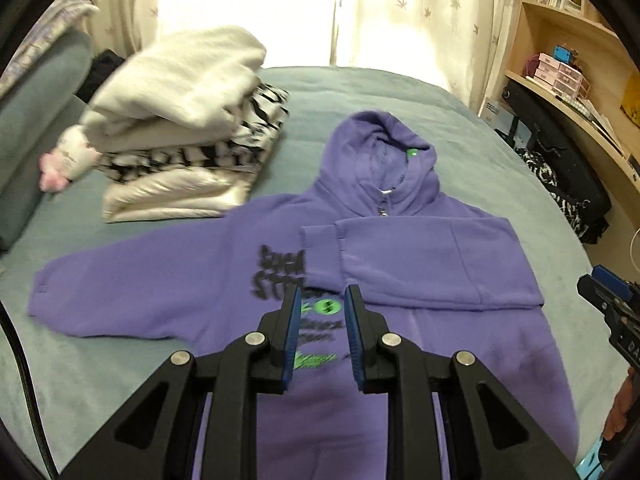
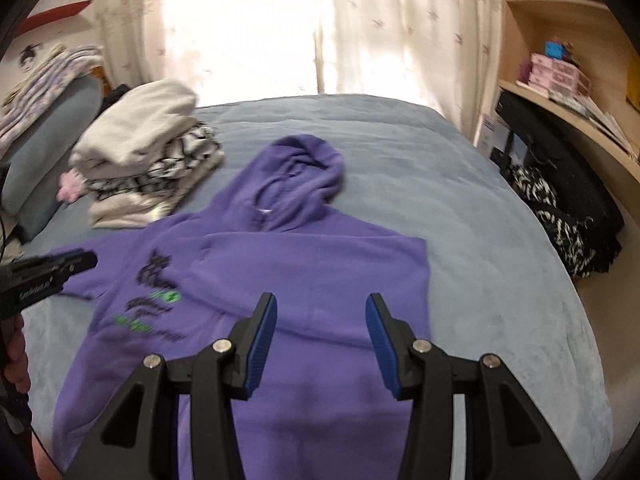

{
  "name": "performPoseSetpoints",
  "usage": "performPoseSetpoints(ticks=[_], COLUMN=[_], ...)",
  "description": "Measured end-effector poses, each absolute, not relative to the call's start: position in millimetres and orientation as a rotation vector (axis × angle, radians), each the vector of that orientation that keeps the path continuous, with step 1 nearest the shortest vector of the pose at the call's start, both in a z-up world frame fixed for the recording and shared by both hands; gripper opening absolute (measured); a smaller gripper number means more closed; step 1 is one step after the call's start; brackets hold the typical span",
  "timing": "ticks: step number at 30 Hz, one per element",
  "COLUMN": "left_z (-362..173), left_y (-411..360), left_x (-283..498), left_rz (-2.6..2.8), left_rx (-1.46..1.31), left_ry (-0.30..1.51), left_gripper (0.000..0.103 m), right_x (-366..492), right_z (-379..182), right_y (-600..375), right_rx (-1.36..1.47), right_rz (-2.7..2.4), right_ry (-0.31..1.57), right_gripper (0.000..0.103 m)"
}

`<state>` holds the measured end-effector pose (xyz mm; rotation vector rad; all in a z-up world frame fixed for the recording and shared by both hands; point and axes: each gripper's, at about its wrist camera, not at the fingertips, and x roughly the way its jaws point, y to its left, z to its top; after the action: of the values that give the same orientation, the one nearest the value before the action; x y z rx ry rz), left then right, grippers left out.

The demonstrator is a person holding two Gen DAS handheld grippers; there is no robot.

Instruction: Fold large clothes

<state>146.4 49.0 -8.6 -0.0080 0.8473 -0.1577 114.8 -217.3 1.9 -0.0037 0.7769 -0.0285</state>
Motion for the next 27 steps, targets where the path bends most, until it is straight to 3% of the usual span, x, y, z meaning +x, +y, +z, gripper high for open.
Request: performPoseSetpoints(ticks=[11, 15, 19, 27], left_z=[-5.0, -18.0, -27.8, -51.7], left_y=[96.5, 109.4, 126.5, 166.5], left_x=[78.0, 62.2, 50.7, 52.3], left_rz=[-0.102, -0.072, -0.043, 0.005], left_rx=[0.036, 0.073, 0.070, 0.043], left_ry=[0.846, 0.865, 0.863, 0.900], left_gripper=[0.024, 0.033, 0.056, 0.058], right_x=[57.1, 50.1, 52.3, 77.4], right_z=[9.2, 4.3, -5.9, -40.7], right_y=[-152.8, -131.1, -109.1, -55.9], right_rx=[-0.001, 0.001, 0.018, 0.035], right_rz=[0.096, 0.128, 0.160, 0.226], right_ry=[0.767, 0.781, 0.813, 0.897], right_gripper=[0.046, 0.046, 0.046, 0.046])
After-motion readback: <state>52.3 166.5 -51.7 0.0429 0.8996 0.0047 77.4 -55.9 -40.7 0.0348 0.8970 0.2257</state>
